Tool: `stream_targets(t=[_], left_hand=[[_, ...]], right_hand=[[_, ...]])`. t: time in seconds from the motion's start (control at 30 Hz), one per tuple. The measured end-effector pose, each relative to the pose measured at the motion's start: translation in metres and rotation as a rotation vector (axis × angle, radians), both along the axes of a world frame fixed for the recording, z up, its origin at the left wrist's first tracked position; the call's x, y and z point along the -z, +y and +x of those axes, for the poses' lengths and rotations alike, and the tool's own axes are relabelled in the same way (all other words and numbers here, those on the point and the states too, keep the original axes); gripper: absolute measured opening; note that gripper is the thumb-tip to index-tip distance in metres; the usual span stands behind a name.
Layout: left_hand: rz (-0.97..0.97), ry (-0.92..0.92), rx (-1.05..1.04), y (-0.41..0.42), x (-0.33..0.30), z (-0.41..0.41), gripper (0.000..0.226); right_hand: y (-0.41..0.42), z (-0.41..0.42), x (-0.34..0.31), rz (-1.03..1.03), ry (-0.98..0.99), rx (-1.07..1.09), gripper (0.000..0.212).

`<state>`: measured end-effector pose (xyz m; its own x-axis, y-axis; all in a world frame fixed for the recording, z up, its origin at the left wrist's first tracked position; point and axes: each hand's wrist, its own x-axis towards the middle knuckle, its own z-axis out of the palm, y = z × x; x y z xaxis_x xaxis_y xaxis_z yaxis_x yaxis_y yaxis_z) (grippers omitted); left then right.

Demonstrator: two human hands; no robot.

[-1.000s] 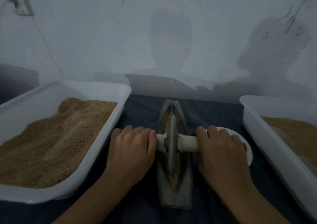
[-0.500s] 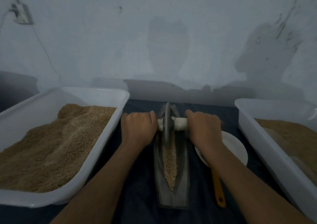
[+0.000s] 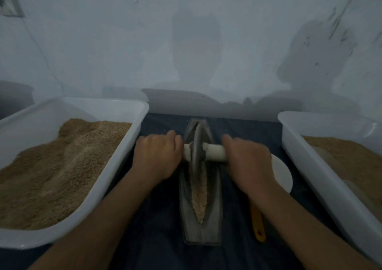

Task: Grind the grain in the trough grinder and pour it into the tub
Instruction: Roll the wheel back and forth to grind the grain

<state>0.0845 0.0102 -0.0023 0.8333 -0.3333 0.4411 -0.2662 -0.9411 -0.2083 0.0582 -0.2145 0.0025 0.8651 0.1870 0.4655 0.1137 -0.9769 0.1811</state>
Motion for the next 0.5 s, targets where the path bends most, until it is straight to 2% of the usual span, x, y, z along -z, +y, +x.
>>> stream_targets(t=[0.07,0.17,0.23,0.33,0.43,0.5], left_hand=[[0.071,0.037,-0.056,0.001,-0.003,0.018,0.016],[0.047,0.051,-0.104,-0.009,-0.009,0.026,0.015],[0.034,0.022,-0.109,-0.01,-0.01,0.012,0.013],[0.004,0.037,-0.012,0.0,-0.005,-0.025,0.015],[-0.087,-0.01,0.112,0.012,-0.002,-0.065,0.03],[-0.168,-0.049,0.115,0.016,0.0,-0.079,0.034]], right_hand=[[0.007,0.028,-0.018,0.015,0.1,0.037,0.034],[0.011,0.046,-0.028,0.055,0.189,0.078,0.031],[0.012,0.032,-0.025,0.044,0.131,0.071,0.03],[0.006,-0.011,-0.003,0.043,-0.018,-0.014,0.037],[-0.008,-0.047,0.013,0.004,-0.122,-0.095,0.049],[-0.011,-0.056,0.015,-0.017,-0.179,-0.136,0.052]])
